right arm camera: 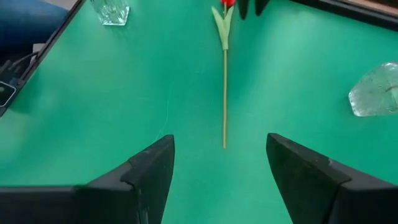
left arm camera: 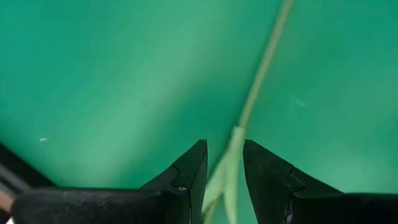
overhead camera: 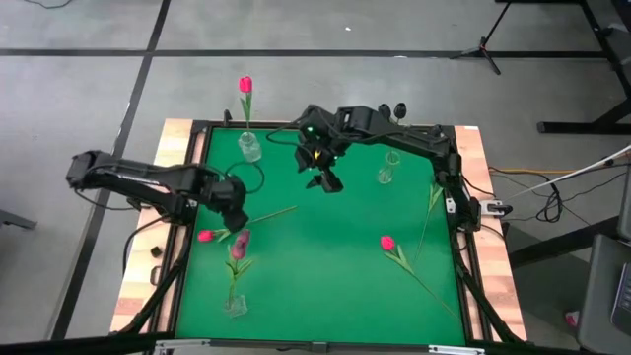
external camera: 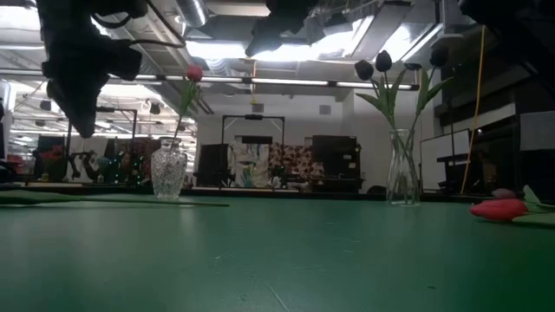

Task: Sort flowers into vase by color
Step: Put the left pink flower into the top left transparent vase

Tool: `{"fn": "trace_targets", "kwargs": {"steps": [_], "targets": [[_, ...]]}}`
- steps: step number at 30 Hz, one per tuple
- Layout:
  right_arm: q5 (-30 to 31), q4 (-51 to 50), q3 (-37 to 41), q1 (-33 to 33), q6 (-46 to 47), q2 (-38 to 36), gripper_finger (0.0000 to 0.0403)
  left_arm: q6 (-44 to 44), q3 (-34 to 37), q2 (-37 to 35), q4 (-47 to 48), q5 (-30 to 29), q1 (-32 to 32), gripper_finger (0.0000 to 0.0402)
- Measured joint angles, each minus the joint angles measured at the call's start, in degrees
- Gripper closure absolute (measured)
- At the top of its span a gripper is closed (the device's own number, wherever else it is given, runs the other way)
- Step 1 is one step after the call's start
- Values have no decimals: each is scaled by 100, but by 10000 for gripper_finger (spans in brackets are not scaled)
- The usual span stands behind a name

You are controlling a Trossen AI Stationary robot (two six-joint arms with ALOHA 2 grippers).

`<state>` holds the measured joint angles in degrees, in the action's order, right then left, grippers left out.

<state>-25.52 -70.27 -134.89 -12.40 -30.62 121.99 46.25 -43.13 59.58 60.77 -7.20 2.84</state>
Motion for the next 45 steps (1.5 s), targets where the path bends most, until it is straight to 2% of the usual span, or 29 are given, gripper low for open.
{"fn": "trace_targets", "kwargs": {"steps": [6, 14, 40, 45], "targets": [[0, -176, 0, 0, -14, 0, 150, 162, 0, 442, -243, 42, 794, 302], [0, -298, 0, 2, -14, 2, 150, 375, 0, 779, -254, -79, 1351, 302], [-107, -351, 0, 7, 191, 9, 150, 584, 8, 1901, -343, -63, 1450, 302], [-107, -361, 0, 7, 195, 9, 150, 603, 301, 1898, -630, 35, 1444, 302]]}}
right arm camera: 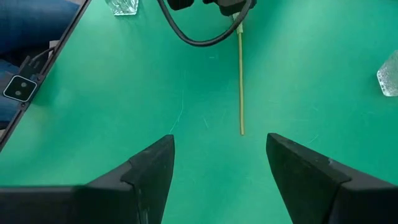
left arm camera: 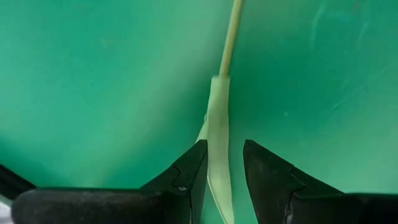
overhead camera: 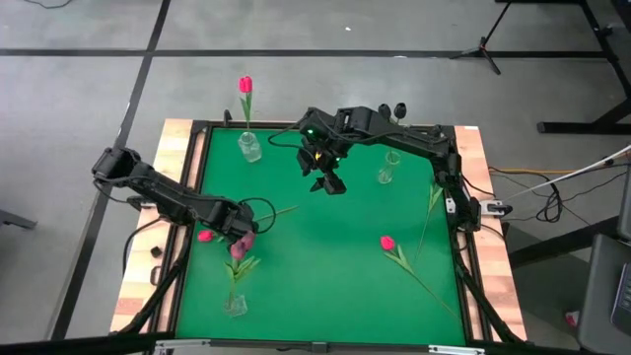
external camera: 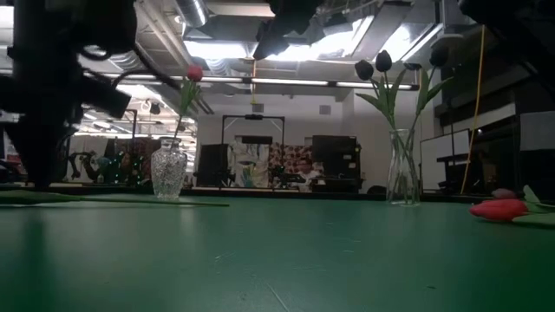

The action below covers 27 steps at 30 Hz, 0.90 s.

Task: Sort flowers into vase by color
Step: Put the left pink flower into the top left transparent vase

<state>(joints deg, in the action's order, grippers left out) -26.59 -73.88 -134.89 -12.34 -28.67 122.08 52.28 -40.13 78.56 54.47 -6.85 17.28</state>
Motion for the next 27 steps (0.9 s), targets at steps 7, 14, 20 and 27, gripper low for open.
{"fn": "trace_targets", "kwargs": {"steps": [7, 14, 20, 27], "targets": [[-2, -53, 0, 0, 5, 0, 150, 281, 452, 0, -211, 208, 0, 302], [-2, -79, 0, 0, 7, 0, 150, 270, 473, 0, -347, 372, 0, 320], [2, -79, 0, 0, 5, 0, 150, 313, 473, -2, -344, 431, 0, 389], [20, -150, 0, -4, -30, 0, 150, 465, 359, -3, -248, 493, 0, 399]]}}
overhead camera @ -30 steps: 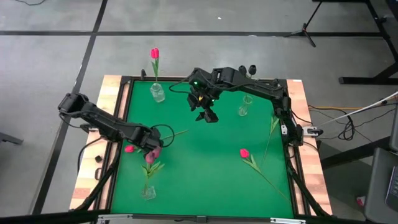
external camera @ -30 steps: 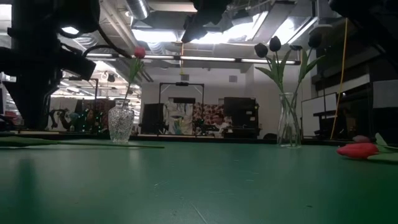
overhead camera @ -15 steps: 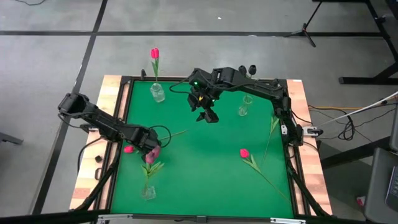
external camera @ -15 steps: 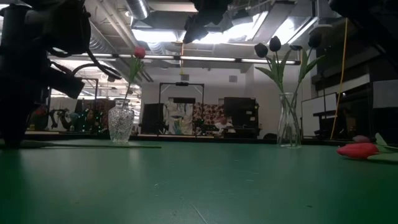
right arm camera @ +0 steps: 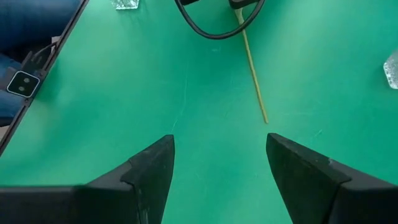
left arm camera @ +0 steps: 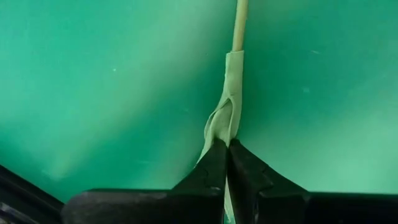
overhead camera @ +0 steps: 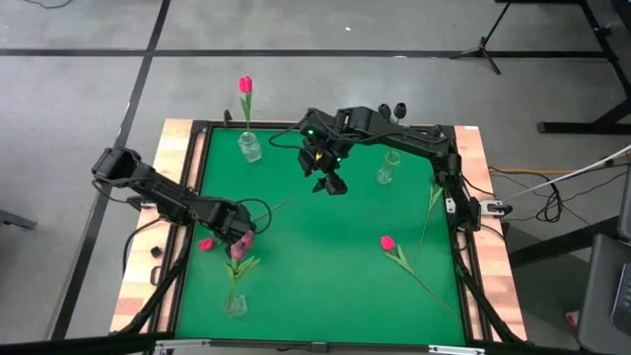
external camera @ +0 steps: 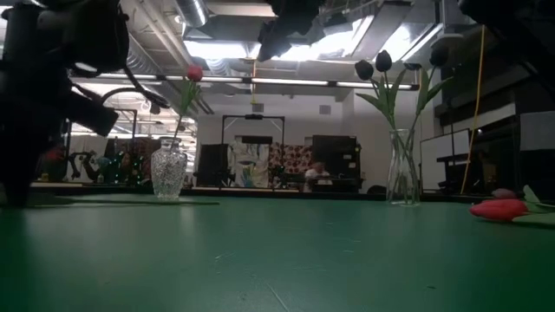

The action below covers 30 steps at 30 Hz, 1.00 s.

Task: Sort flowers into vase by color
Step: Put the left pink flower into the top left transparent vase

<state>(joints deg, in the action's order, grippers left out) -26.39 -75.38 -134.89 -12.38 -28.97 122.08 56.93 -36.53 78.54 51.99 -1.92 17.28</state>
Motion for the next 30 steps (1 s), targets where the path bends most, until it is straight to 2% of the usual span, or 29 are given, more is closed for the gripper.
{"fn": "trace_targets", "kwargs": {"steps": [5, 10, 19, 26, 30], "targets": [[148, -70, -2, -44, -416, -36, 150, -37, -484, 1, 289, 38, 4, 401], [52, -120, -13, -199, -431, -278, 150, -272, -1194, 1, 709, -48, 2, 401], [-1060, -418, -13, -264, -823, -715, 150, -589, -2535, 1, 1797, -340, 0, 401], [-1041, -727, -13, -264, -848, -1025, 150, -781, -3320, 1, 2025, -300, 0, 401], [-1328, -759, -13, -227, -773, -1094, 150, -820, -3758, 1, 1932, -339, -61, 401]]}}
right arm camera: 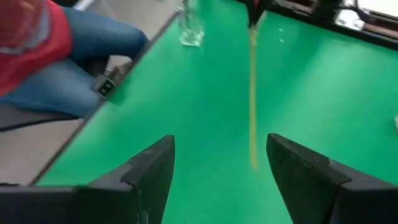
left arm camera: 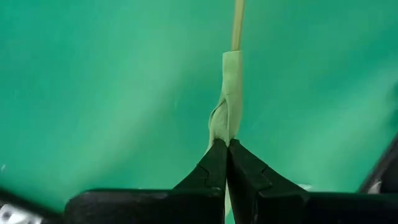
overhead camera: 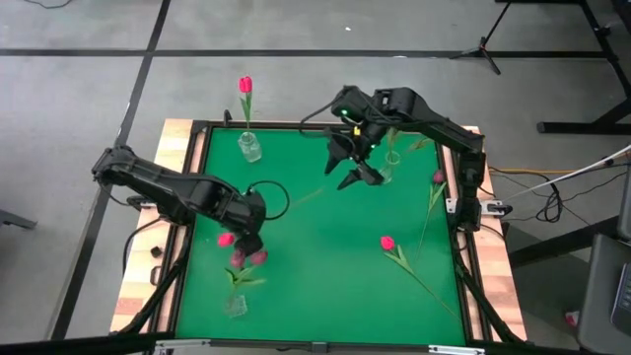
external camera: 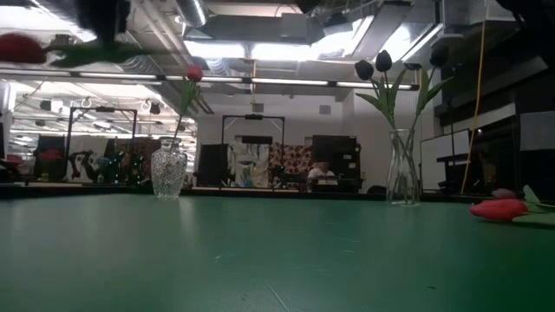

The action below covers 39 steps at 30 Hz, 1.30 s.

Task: Sort flowers into vase by color
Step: Put the left pink flower into the top left transparent vase

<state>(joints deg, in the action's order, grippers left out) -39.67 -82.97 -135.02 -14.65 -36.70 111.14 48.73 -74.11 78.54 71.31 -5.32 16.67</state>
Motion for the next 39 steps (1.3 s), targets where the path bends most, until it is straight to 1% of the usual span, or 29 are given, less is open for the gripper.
{"fn": "trace_targets", "kwargs": {"steps": [1, 3, 6, 8, 10, 13, 14, 16, 20, 23, 26, 28, 30, 32, 35, 37, 39], "targets": [[-99, -1, 0, 8, 3, -10, 150, 2, -108, 0, -89, -127, -26, 401], [-285, -20, 2, 48, 3, -36, 150, 17, -303, 0, -264, -632, -54, 401], [-262, -49, 9, 54, -132, -128, 150, 57, -550, -2, -681, -1396, -75, 401], [25, 10, 7, 44, -157, -264, 150, 296, -620, -7, -998, -1763, -141, 401], [358, 64, 4, 37, -90, -425, 150, 659, -633, -17, -1376, -1976, -244, 402], [825, 189, 4, 97, 45, -685, 150, 850, -633, -17, -2062, -2035, -386, 401], [967, 233, 4, 150, 47, -773, 150, 845, -633, -20, -2309, -1922, -425, 401], [1256, 283, 2, 306, 29, -933, 150, 814, -633, -20, -2736, -1508, -539, 401], [2132, 308, 0, 778, -49, -1124, 150, 1220, -633, -20, -3212, -330, -871, 401], [2767, 233, 2, 1218, -133, -1142, 150, 1693, -633, -20, -3100, 556, -1169, 401], [3214, 173, 6, 1621, -132, -1126, 150, 2243, -633, -20, -2572, 1243, -1500, 401], [3289, 211, 90, 1830, -132, -1113, 150, 2611, -633, -20, -2079, 1748, -1748, 401], [3310, 256, 238, 1984, -133, -1094, 150, 2797, -633, -20, -1884, 2013, -1942, 401], [3324, 499, 463, 2132, -129, -1091, 150, 3035, -633, -20, -1975, 2330, -2078, 401], [3328, 875, 833, 2283, -132, -1091, 150, 3282, -633, -20, -2443, 3098, -2257, 401], [3421, 1261, 1156, 2361, -237, -1091, 150, 3372, -633, -6, -2811, 3443, -2257, 401], [3535, 1629, 1512, 2390, -418, -1091, 150, 3445, -633, 4, -2988, 3748, -2249, 401]]}}
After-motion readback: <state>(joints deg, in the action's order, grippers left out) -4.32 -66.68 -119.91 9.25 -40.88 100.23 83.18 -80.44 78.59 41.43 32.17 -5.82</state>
